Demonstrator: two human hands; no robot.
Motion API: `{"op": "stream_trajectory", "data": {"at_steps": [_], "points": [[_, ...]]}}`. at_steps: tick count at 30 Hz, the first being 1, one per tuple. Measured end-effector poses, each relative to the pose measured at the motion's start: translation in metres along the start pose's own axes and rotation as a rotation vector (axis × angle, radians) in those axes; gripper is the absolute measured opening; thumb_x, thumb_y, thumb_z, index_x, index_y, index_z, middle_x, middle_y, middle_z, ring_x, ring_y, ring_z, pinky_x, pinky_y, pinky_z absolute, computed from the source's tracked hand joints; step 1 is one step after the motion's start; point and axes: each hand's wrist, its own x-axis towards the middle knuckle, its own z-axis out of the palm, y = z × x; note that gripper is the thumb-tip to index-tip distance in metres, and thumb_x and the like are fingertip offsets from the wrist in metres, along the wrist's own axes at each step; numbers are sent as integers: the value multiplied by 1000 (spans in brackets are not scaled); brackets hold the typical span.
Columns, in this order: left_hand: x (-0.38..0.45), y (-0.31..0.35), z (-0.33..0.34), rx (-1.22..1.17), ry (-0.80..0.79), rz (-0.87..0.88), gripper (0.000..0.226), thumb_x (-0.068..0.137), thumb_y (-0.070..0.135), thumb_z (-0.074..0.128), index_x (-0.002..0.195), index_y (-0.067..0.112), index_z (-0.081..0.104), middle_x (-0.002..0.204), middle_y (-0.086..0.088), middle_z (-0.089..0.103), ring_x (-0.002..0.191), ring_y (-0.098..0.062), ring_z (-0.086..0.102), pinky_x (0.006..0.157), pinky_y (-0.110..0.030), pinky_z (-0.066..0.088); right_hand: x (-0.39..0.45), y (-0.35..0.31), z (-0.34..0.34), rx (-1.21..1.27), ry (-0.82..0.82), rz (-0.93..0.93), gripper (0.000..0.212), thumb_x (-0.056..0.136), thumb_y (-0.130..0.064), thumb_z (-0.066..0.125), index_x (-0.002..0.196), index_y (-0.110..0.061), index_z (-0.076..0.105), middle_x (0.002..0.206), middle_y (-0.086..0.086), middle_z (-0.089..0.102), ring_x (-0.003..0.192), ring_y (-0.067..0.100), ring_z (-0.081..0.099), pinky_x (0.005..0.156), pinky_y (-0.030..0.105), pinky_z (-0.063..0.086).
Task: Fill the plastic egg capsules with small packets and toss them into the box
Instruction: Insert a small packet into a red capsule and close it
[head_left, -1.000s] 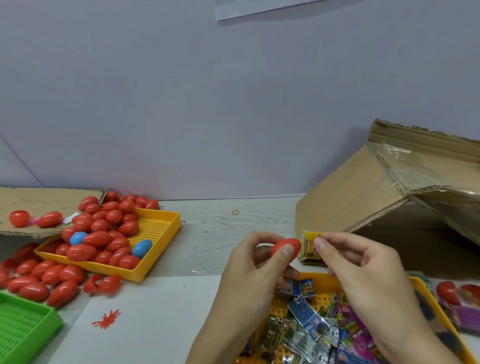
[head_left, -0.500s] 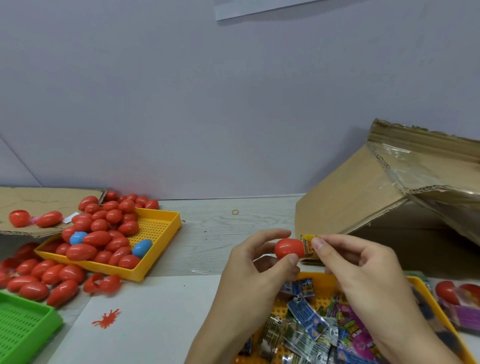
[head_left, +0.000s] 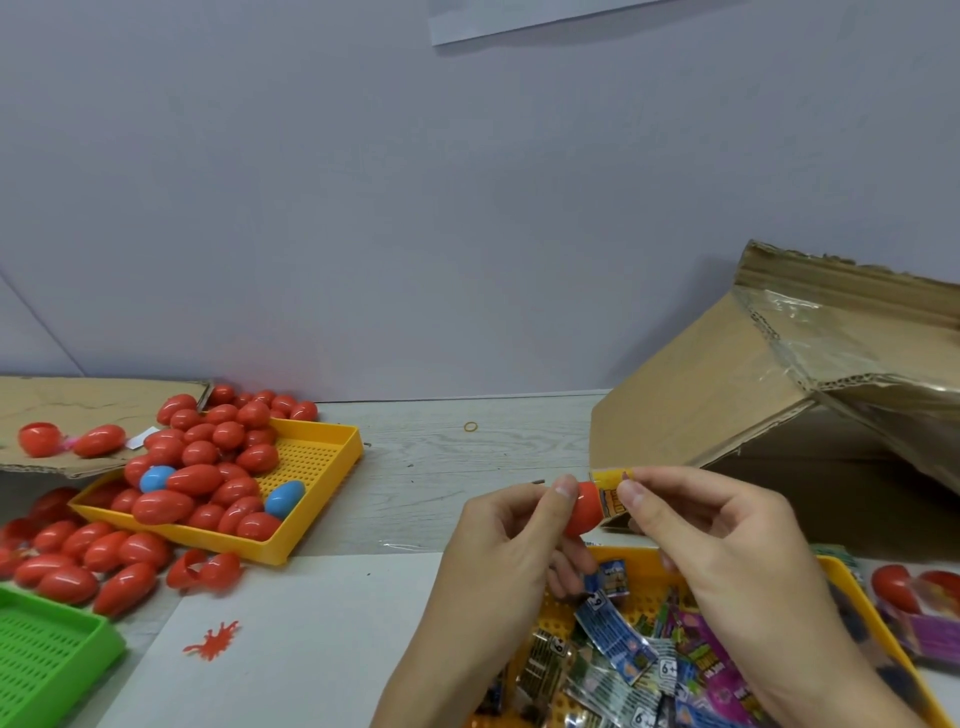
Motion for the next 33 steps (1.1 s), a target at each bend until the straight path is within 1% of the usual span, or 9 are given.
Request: {"op": "stream_trajectory", "data": {"at_steps": [4, 6, 9, 11, 14, 20, 24, 29, 33], "points": [[-1, 1, 0, 3, 42, 0, 38, 85, 49, 56, 103, 17, 66, 63, -8, 68, 54, -14, 57, 58, -26, 49, 0, 4, 0, -63, -7, -30, 19, 62, -41, 72, 78, -34, 78, 81, -6, 77, 81, 8, 72, 74, 26, 54], [-1, 1, 0, -7, 51, 8, 39, 81, 50, 59, 102, 17, 66, 64, -7, 68, 54, -14, 57, 59, -27, 49, 0, 4, 1, -83, -3, -47, 19, 63, -40, 73, 80, -33, 78, 81, -5, 77, 82, 10, 73, 79, 33, 56], [-2, 1, -1, 17, 32, 33, 40, 73, 46, 73, 103, 20, 68, 69, -5, 68, 57, -10, 59, 61, -21, 50, 0, 4, 0, -110, -5, -70, 22, 64, -40, 73, 83, -30, 79, 83, -5, 77, 83, 11, 73, 80, 37, 57], [-3, 1, -2, 68, 39, 65, 32, 76, 35, 81, 104, 24, 69, 71, -4, 68, 58, -7, 61, 61, -18, 51, -1, 4, 0, -110, -8, -77, 25, 63, -42, 73, 83, -30, 79, 83, -6, 77, 83, 11, 73, 80, 36, 57], [-3, -1, -2, 113, 81, 122, 22, 81, 29, 78, 102, 27, 71, 71, -4, 68, 60, -6, 61, 61, -17, 50, -2, 3, 0, -118, -23, -94, 23, 62, -41, 72, 82, -30, 79, 81, -7, 77, 81, 8, 73, 76, 30, 59], [-3, -2, 1, 186, 116, 202, 12, 84, 29, 76, 96, 29, 73, 80, -8, 70, 73, -26, 65, 67, -32, 59, -1, 2, -1, -73, -26, -99, 23, 63, -43, 73, 82, -32, 79, 84, -10, 77, 85, 5, 72, 75, 15, 56], [-3, -2, 2, 210, 110, 246, 8, 87, 25, 74, 94, 27, 73, 78, -6, 70, 71, -26, 64, 66, -32, 56, -1, 2, -1, -64, 0, -93, 19, 67, -42, 70, 81, -32, 78, 83, -13, 77, 84, 1, 72, 71, 10, 53], [-3, -3, 2, 252, 95, 277, 16, 88, 19, 72, 96, 32, 70, 78, -1, 68, 70, -21, 63, 65, -32, 56, -1, 2, -1, -72, 32, -89, 16, 69, -41, 70, 79, -32, 78, 80, -13, 77, 81, 1, 71, 68, 9, 52], [-3, -4, 2, 262, 78, 271, 26, 86, 13, 73, 104, 32, 68, 76, 4, 67, 64, -8, 59, 65, -26, 55, -1, 3, -1, -102, 45, -81, 14, 68, -41, 71, 77, -33, 78, 80, -12, 76, 81, 2, 71, 66, 20, 57]]}}
